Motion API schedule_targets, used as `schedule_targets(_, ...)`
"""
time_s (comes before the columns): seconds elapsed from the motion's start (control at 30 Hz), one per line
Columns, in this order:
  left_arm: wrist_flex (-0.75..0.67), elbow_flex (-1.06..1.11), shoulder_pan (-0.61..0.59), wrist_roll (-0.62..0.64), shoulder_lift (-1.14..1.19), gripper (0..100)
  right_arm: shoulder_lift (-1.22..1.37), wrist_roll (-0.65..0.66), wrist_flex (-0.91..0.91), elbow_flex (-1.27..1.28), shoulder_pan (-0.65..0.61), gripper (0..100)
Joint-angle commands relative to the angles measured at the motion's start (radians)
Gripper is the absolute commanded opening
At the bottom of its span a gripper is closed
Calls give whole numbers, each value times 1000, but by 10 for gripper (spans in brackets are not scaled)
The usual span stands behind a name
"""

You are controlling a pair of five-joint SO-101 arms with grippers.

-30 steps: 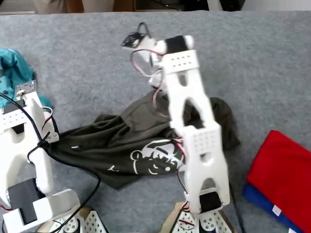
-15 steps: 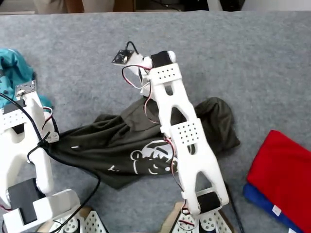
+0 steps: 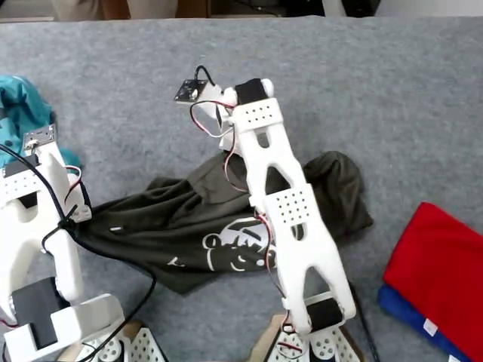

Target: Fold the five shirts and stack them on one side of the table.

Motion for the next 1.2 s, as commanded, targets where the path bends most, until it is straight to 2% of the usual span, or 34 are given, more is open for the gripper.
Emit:
schedule_targets(0.0, 0, -40, -5, -6, -2, 19, -13, -34, -18, -97, 25, 7)
schedule_targets(0.2, 0, -40, -5, -6, -2, 19, -21, -58, 17, -257, 21, 5)
schedule_targets(0.6, 3, -64, -3, 0, -10, 19, -306, -103, 64, -243, 70, 5)
schedule_targets(0.67, 8, -103, -3, 37, -10, 19, -366, -129, 66, -243, 82, 5)
schedule_targets(0.77, 14, -201, -5, 129, -12, 19, -469, -160, 66, -243, 101, 5)
schedule_targets(0.9, 92, -427, -2, 265, -10, 19, -625, -192, 66, -243, 130, 5)
schedule_targets(1.17, 318, -942, 109, 390, -10, 19, -987, -227, 60, -243, 182, 5)
